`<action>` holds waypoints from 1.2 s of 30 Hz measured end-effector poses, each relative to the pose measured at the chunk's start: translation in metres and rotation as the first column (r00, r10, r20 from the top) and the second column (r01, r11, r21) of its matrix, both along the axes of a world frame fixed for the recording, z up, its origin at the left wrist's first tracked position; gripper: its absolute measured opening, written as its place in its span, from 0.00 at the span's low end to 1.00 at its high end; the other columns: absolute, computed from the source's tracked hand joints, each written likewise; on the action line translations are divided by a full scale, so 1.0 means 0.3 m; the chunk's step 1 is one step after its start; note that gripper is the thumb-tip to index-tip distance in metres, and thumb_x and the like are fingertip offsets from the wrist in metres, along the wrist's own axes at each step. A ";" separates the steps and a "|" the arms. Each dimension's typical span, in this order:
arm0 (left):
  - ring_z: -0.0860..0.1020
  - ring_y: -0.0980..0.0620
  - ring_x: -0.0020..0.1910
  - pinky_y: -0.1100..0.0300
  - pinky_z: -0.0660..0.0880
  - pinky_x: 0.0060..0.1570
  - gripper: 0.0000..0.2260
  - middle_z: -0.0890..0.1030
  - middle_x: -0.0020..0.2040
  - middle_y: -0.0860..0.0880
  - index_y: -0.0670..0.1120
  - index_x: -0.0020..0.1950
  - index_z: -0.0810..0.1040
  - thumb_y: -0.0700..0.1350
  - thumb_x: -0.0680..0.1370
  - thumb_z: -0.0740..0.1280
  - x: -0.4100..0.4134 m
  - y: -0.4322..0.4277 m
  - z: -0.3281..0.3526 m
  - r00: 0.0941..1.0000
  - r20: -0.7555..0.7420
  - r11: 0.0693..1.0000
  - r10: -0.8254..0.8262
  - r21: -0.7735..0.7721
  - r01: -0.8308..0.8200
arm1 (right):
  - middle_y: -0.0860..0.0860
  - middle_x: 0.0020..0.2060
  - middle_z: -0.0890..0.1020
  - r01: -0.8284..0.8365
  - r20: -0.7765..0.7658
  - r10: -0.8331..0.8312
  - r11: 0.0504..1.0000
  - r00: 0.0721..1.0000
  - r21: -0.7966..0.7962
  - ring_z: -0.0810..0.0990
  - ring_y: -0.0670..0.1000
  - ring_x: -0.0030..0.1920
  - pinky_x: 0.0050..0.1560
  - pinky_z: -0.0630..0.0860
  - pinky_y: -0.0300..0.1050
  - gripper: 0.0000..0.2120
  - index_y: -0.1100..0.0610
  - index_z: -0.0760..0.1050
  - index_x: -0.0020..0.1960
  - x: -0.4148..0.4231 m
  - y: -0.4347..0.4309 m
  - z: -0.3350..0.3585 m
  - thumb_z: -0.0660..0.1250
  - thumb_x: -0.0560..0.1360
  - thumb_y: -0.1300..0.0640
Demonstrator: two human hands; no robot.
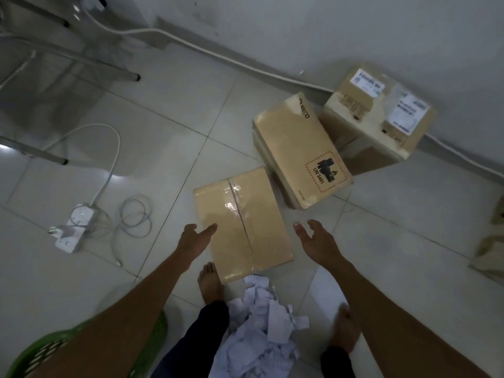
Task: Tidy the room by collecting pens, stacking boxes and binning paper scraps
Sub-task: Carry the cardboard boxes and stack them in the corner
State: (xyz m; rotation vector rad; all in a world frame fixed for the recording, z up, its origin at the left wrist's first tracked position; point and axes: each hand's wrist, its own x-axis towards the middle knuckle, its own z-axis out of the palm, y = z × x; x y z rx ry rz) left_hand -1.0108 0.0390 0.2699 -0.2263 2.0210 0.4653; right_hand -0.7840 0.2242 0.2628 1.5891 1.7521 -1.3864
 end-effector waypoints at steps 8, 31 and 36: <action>0.64 0.43 0.73 0.50 0.64 0.68 0.44 0.60 0.76 0.42 0.41 0.78 0.50 0.60 0.72 0.70 -0.045 -0.026 -0.334 0.990 0.018 0.990 0.138 0.001 -0.138 | 0.55 0.75 0.62 0.031 0.011 -0.031 0.996 0.999 -0.088 0.64 0.57 0.73 0.69 0.61 0.49 0.40 0.55 0.56 0.77 -0.097 -0.014 -0.353 0.53 0.74 0.31; 0.74 0.39 0.63 0.39 0.71 0.64 0.28 0.75 0.65 0.41 0.41 0.70 0.69 0.57 0.76 0.66 -0.027 -0.026 -0.534 0.924 0.181 0.918 0.338 0.155 -0.366 | 0.51 0.56 0.76 0.202 -0.096 -0.220 0.965 0.971 -0.168 0.74 0.51 0.52 0.52 0.69 0.47 0.26 0.49 0.70 0.62 -0.204 -0.058 -0.593 0.56 0.74 0.32; 0.74 0.40 0.64 0.41 0.71 0.64 0.29 0.75 0.66 0.41 0.41 0.70 0.68 0.57 0.76 0.66 -0.025 -0.024 -0.528 0.920 0.169 0.914 0.353 0.149 -0.378 | 0.56 0.64 0.75 0.252 0.000 -0.256 0.954 0.967 -0.164 0.75 0.57 0.60 0.61 0.70 0.52 0.45 0.50 0.71 0.66 -0.210 -0.074 -0.580 0.51 0.62 0.21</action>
